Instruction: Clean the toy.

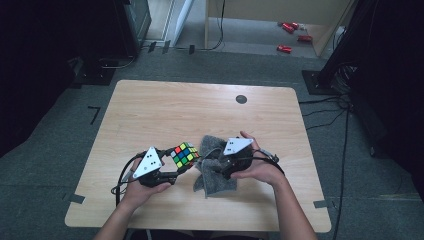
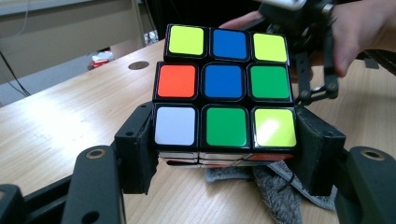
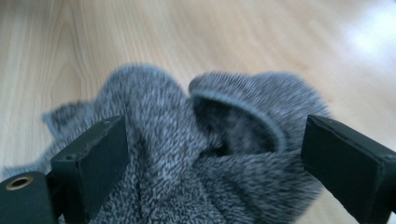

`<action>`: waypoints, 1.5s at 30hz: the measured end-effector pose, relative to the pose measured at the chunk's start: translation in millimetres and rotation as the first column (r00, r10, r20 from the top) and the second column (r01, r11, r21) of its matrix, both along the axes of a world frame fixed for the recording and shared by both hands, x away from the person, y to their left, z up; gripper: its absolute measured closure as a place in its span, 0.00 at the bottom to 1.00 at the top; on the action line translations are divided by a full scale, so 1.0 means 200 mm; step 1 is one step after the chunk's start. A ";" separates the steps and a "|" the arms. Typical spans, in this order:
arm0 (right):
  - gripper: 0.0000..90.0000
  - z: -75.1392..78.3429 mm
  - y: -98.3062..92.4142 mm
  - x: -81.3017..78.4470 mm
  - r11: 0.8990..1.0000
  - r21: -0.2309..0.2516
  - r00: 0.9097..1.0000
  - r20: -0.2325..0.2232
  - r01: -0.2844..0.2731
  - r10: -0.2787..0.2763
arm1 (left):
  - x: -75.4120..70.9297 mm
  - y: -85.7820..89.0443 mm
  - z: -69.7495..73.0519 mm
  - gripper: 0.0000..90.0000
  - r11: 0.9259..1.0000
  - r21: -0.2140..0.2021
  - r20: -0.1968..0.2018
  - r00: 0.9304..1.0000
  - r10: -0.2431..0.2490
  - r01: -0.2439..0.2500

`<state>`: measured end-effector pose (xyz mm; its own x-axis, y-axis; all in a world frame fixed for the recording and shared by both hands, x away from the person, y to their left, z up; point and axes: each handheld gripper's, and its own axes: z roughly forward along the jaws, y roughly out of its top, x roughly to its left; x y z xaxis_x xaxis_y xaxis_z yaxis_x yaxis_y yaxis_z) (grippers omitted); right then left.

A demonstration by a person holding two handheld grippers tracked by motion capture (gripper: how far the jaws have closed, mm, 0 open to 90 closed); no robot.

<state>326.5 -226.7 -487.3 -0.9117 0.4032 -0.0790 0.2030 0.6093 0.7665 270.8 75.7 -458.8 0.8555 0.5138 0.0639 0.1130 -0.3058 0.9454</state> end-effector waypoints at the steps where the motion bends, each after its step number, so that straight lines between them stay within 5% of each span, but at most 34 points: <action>1: 0.07 -0.02 0.00 0.01 1.000 -0.014 1.000 -0.012 -0.007 0.007 | 0.00 0.00 0.00 0.39 1.000 0.002 -0.001 1.000 -0.002 0.002; 5: 0.05 -0.10 0.02 0.01 0.996 -0.085 0.998 -0.060 -0.013 0.008 | 0.00 -0.01 0.00 0.39 1.000 0.005 -0.002 1.000 -0.007 0.007; 8: 0.10 -0.13 0.02 0.01 0.997 -0.074 0.994 -0.100 0.025 -0.033 | 0.00 -0.01 0.00 0.39 1.000 0.006 -0.002 1.000 -0.007 0.007; 11: 0.27 -0.15 0.00 0.00 0.997 -0.027 0.989 -0.128 0.072 -0.075 | 0.00 -0.01 0.00 0.39 1.000 0.006 -0.002 1.000 -0.007 0.007; 14: 0.60 -0.14 -0.02 -0.03 0.989 0.007 0.982 -0.121 0.145 -0.143 | 0.00 -0.01 0.00 0.39 1.000 0.001 -0.003 1.000 -0.009 0.009; 19: 0.77 -0.09 -0.02 -0.12 0.972 0.013 0.965 -0.126 0.236 -0.232 | -0.01 -0.02 -0.01 0.39 1.000 0.005 0.000 1.000 -0.012 0.012; 21: 0.77 -0.02 -0.03 -0.17 0.959 0.056 0.957 -0.098 0.279 -0.273 | -0.01 -0.02 -0.01 0.39 1.000 0.005 0.000 1.000 -0.012 0.012; 26: 0.78 0.21 -0.05 -0.32 0.895 0.185 0.911 0.000 0.406 -0.413 | -0.01 -0.04 -0.02 0.39 0.999 0.027 0.004 1.000 -0.022 0.021; 28: 0.78 0.28 -0.04 -0.37 0.878 0.229 0.899 0.029 0.420 -0.437 | -0.02 -0.06 -0.03 0.39 0.999 0.039 0.016 0.999 -0.031 0.031; 32: 0.78 0.40 -0.01 -0.47 0.834 0.362 0.893 0.012 0.416 -0.450 | -0.05 -0.11 -0.03 0.39 0.994 0.109 0.038 0.999 -0.029 0.024; 34: 0.78 0.43 0.06 -0.51 0.844 0.372 0.903 0.035 0.386 -0.428 | -0.06 -0.14 -0.04 0.39 0.988 0.155 0.042 0.999 -0.023 0.016; 38: 0.77 0.38 0.25 -0.56 0.896 0.298 0.921 0.111 0.329 -0.374 | -0.09 -0.23 -0.05 0.39 0.970 0.245 0.051 0.999 -0.016 0.003; 40: 0.77 0.32 0.31 -0.56 0.910 0.261 0.925 0.118 0.322 -0.361 | -0.11 -0.26 -0.04 0.39 0.964 0.267 0.058 0.998 -0.007 -0.009; 42: 0.77 0.27 0.35 -0.56 0.914 0.236 0.917 0.152 0.329 -0.369 | -0.12 -0.28 -0.05 0.39 0.950 0.310 0.073 0.997 0.002 -0.025; 44: 0.77 0.25 0.34 -0.55 0.921 0.207 0.909 0.196 0.329 -0.369 | -0.12 -0.28 -0.05 0.39 0.951 0.308 0.063 0.998 -0.004 -0.015; 45: 0.77 0.25 0.32 -0.54 0.914 0.211 0.902 0.193 0.345 -0.385 | -0.11 -0.27 -0.05 0.39 0.952 0.306 0.060 0.998 -0.002 -0.017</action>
